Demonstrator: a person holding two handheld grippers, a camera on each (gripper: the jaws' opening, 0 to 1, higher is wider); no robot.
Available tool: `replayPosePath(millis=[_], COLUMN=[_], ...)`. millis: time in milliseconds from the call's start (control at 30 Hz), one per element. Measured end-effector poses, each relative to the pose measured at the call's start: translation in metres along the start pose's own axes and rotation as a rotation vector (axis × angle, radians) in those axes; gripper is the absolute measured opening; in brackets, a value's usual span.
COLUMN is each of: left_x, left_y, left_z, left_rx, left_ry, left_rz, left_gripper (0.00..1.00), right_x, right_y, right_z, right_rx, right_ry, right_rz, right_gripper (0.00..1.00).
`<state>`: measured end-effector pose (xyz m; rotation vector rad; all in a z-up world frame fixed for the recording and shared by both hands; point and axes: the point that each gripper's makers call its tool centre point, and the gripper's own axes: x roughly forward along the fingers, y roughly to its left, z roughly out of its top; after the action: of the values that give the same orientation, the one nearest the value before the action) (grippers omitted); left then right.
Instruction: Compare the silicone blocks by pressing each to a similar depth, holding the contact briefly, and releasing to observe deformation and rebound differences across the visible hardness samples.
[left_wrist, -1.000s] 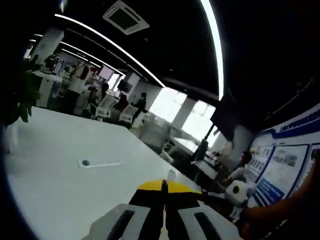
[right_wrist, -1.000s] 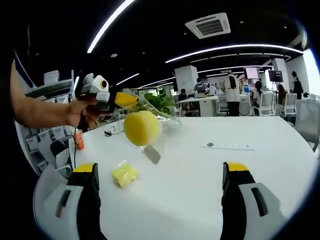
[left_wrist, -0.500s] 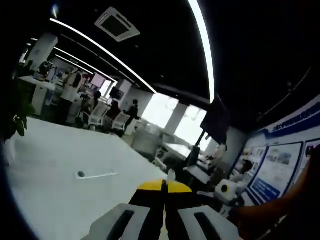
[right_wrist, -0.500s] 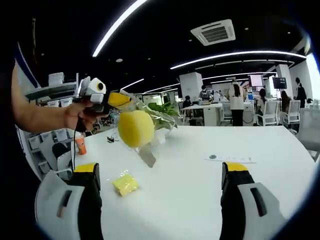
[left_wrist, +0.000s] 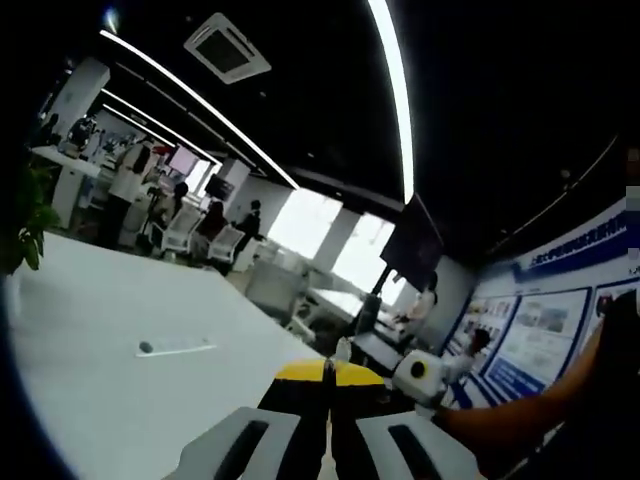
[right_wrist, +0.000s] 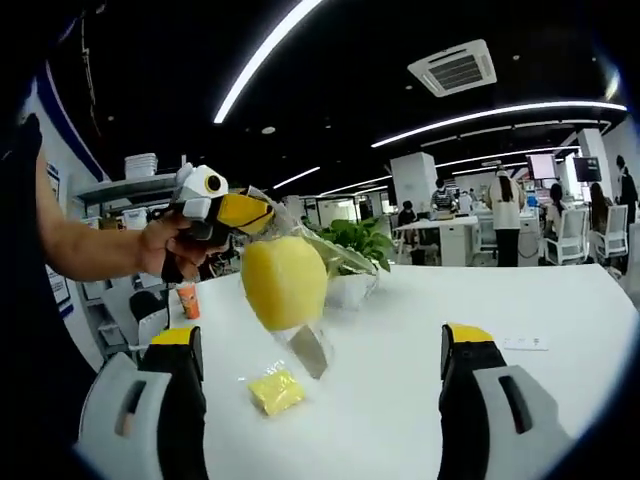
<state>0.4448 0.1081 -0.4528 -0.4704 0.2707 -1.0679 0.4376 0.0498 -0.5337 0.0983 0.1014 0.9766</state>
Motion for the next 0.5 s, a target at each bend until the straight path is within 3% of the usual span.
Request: replayPosePath(millis=[233,367,500], left_x=[0.001,0.000,0.000], left_y=[-0.007,-0.011,-0.016], left_z=[0.003,0.005,0.005], left_rx=[-0.017,-0.030,-0.044], left_ry=[-0.016,-0.021,-0.017], left_rz=[-0.027,-0.049,-0.078], left_gripper=[0.00,0.00,0.00], right_x=[0.015,0.022,0.026], right_y=[0.010,0.023,0.029], right_z=[0.011,0.018,0.023], right_rx=[-0.018,0.075,0.094], right_ry=[-0.031,-0.070,-0.107], right_rz=[0.061,0.141,0.174], right_gripper=[0.85,0.71,0.67])
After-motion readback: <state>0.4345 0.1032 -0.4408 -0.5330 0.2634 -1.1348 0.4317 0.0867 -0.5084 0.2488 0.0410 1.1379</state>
